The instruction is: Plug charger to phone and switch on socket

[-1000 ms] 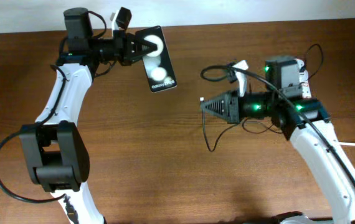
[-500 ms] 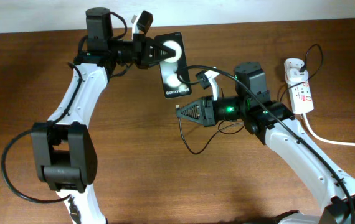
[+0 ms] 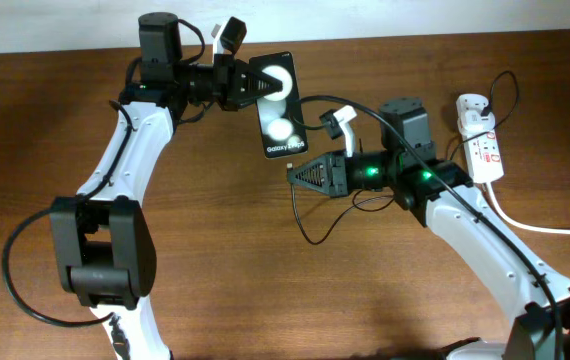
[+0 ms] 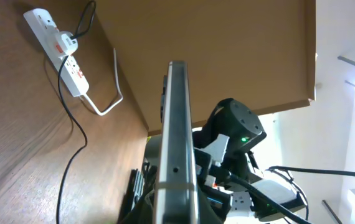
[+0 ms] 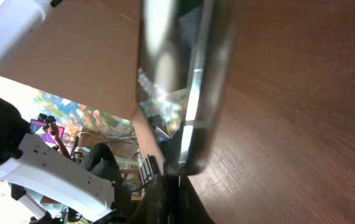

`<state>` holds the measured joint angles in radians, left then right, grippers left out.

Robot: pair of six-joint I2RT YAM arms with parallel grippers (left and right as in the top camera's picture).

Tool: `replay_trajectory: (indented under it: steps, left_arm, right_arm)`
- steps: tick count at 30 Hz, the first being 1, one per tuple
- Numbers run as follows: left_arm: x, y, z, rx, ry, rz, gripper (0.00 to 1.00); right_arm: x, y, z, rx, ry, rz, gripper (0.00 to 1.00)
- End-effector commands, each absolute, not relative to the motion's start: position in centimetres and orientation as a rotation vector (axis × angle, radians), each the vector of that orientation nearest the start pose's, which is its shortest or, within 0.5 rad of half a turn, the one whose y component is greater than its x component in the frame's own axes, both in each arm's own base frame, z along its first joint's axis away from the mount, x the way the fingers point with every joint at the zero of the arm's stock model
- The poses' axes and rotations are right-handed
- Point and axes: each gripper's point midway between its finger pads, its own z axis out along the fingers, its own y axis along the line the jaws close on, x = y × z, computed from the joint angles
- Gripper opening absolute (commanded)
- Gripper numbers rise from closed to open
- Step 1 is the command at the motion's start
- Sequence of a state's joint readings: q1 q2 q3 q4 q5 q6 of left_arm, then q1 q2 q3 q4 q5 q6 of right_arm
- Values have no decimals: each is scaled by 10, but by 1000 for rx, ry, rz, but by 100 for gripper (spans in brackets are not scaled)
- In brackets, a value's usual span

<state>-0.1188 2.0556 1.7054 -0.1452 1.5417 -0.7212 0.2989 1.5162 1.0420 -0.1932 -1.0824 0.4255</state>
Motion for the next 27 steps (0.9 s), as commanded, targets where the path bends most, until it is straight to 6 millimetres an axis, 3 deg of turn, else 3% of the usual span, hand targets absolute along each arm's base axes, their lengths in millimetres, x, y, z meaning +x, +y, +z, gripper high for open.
replay_trajectory:
  steps: [1,21,27]
  left_arm:
    - [434,-228,289,539,2026,-2082,0]
    - [431,-233,289,554,2028,-2089,0]
    - [431,-233,289,554,2028,-2089,0]
  right_arm:
    - [313,256,224,-510,2188,1606,4]
    - [318,250,235,-538,2120,1631,4]
    - [319,249,234,-473,2159,1656,4]
